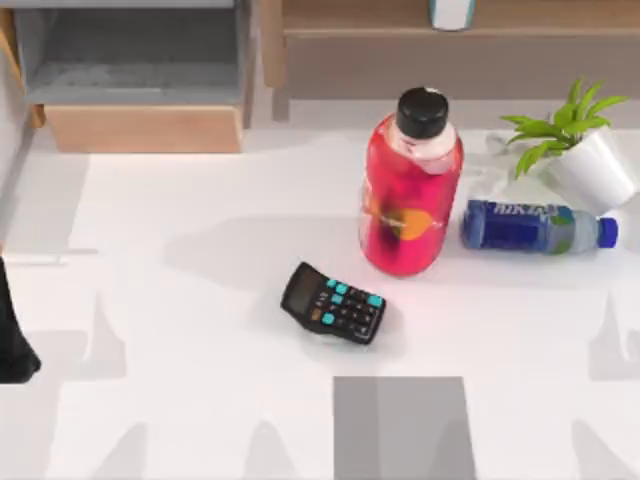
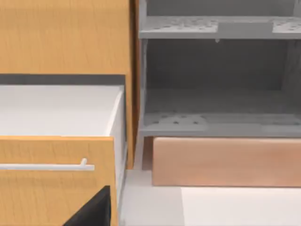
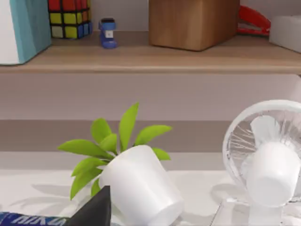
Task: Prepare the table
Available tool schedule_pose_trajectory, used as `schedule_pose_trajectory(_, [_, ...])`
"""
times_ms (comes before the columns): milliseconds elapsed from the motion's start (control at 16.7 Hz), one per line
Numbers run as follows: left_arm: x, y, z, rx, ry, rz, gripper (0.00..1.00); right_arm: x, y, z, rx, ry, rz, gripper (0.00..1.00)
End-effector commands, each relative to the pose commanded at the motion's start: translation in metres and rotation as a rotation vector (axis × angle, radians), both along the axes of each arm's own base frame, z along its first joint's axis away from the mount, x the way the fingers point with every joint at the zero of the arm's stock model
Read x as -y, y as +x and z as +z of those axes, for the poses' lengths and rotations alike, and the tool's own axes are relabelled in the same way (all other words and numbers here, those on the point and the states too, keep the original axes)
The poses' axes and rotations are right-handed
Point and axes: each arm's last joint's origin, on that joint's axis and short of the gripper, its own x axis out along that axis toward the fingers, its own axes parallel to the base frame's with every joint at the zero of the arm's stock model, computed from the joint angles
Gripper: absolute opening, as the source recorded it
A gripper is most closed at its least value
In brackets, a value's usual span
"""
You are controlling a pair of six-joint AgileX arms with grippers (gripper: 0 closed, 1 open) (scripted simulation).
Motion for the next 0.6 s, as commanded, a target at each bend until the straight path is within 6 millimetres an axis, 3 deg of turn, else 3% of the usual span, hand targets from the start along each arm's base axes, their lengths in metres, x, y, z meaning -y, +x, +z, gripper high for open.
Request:
schedule_pose_trajectory(300, [-0.001, 0.001, 0.008, -0.039, 0.004, 0.006, 1.0, 0.0, 0.0, 0.0, 0.0, 0.0, 0.0, 1.0])
schedule_pose_trajectory(600, [-0.005, 0.014, 0.061, -0.201, 0.021, 0.026, 1.0, 0.0, 0.0, 0.0, 0.0, 0.0, 0.0, 1.0])
